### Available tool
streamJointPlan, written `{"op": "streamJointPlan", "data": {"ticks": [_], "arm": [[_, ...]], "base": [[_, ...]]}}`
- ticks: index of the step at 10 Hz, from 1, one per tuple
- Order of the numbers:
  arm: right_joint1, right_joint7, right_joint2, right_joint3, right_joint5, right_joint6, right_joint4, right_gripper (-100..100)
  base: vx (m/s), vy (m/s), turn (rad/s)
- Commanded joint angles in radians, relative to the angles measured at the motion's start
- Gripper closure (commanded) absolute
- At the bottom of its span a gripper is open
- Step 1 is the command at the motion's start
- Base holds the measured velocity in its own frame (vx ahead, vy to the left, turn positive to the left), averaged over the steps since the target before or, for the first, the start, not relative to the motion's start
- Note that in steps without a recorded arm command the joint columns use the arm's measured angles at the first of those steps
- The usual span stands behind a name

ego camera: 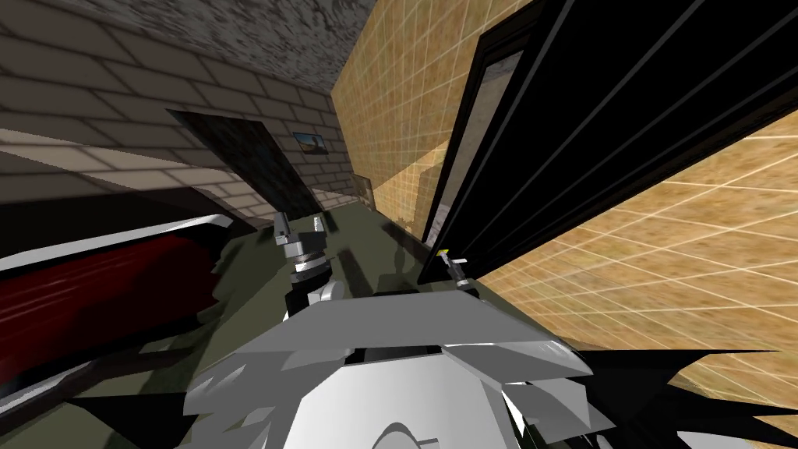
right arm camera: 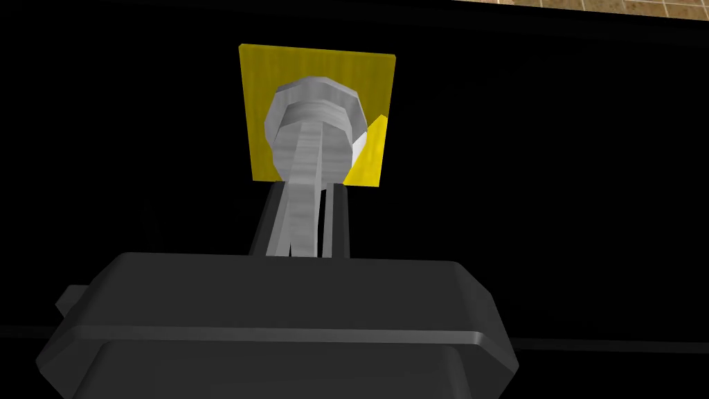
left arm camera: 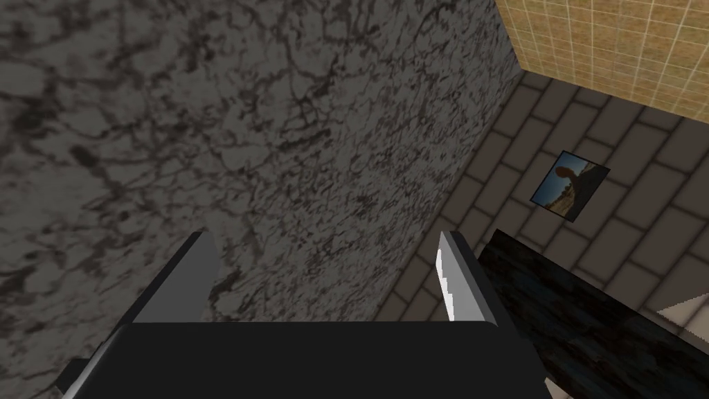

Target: Pull the door open

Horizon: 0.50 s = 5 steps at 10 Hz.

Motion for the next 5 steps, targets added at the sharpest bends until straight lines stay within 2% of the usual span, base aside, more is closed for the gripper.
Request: {"op": "streamJointPlan", "data": {"ticks": [1, 5], "arm": [[-0.009, -0.01, 0.003, 0.009, -0.001, -0.024, 0.036, 100], [-0.025, -0.029, -0.014, 0.003, -0.017, -0.064, 0.095, 100]], "base": [[-0.242, -0.081, 0.226], [-0.208, -0.086, 0.211]]}}
